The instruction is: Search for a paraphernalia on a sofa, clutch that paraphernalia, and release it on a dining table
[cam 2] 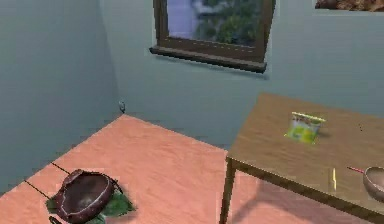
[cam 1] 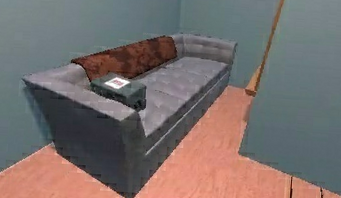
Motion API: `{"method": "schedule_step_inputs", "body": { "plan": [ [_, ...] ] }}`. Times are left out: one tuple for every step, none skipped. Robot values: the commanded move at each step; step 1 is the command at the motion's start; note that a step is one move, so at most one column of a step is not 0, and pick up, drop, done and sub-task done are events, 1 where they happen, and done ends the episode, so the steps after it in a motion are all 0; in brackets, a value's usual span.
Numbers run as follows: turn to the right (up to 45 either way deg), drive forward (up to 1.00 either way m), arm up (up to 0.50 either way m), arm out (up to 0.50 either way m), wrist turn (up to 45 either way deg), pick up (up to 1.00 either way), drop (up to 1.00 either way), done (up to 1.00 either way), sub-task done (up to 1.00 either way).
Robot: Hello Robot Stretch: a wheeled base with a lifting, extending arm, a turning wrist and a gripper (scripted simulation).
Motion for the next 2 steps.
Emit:
{"method": "schedule_step_inputs", "body": {
  "plan": [
    [0.0, 0.3, 0.0, 0.0, 0.0, 0.0, 0.0, 0.0, 0.0],
    [9.0, 0.0, 0.0, 0.0, 0.0, 0.0, 0.0, 0.0, 0.0]
  ]
}}
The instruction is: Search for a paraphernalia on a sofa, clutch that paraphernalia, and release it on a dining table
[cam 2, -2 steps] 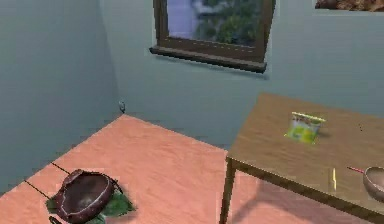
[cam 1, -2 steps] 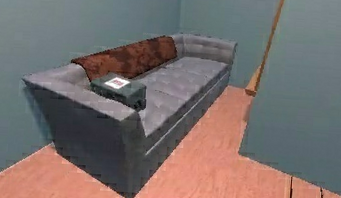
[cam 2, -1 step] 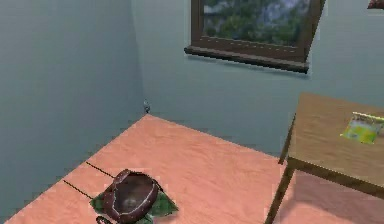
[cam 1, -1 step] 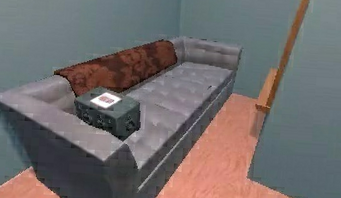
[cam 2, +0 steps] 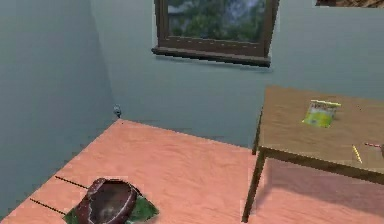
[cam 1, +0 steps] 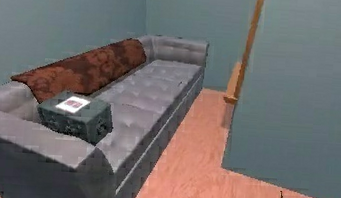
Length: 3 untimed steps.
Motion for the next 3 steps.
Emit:
{"method": "schedule_step_inputs", "body": {
  "plan": [
    [0.0, 0.45, 0.0, 0.0, 0.0, 0.0, 0.0, 0.0, 0.0],
    [-45.0, 0.0, 0.0, 0.0, 0.0, 0.0, 0.0, 0.0, 0.0],
    [-45.0, 0.0, 0.0, 0.0, 0.0, 0.0, 0.0, 0.0, 0.0]
  ]
}}
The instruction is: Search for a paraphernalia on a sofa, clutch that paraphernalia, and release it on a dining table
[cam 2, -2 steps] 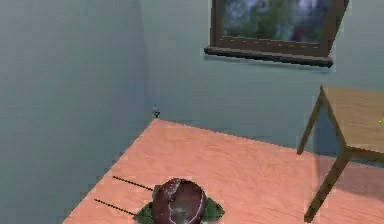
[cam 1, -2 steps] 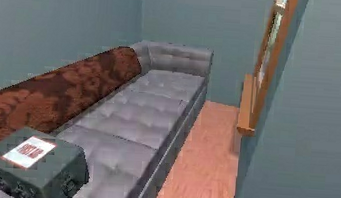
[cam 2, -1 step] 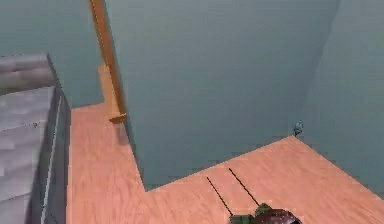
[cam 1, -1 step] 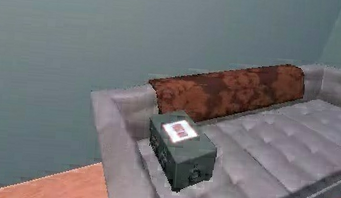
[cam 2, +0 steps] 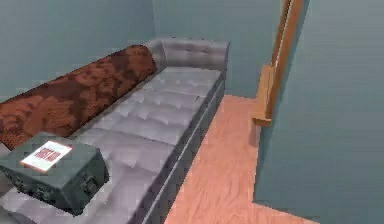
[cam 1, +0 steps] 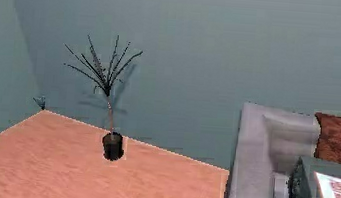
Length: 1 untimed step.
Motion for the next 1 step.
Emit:
{"method": "schedule_step_inputs", "body": {
  "plan": [
    [-36.0, 0.0, 0.0, 0.0, 0.0, 0.0, 0.0, 0.0, 0.0]
  ]
}}
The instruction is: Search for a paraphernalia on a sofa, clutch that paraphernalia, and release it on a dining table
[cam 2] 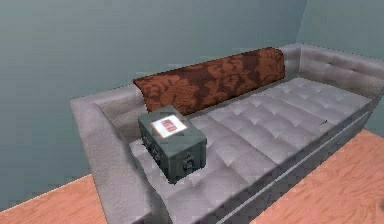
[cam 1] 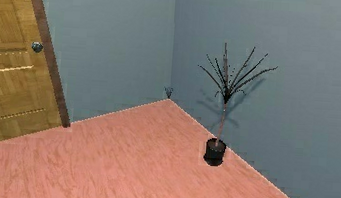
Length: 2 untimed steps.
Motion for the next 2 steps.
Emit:
{"method": "schedule_step_inputs", "body": {
  "plan": [
    [0.0, 0.0, 0.5, 0.0, 0.0, 0.0, 0.0, 0.0, 0.0],
    [0.0, 0.0, 0.1, 0.0, 0.0, 0.0, 0.0, 0.0, 0.0]
  ]
}}
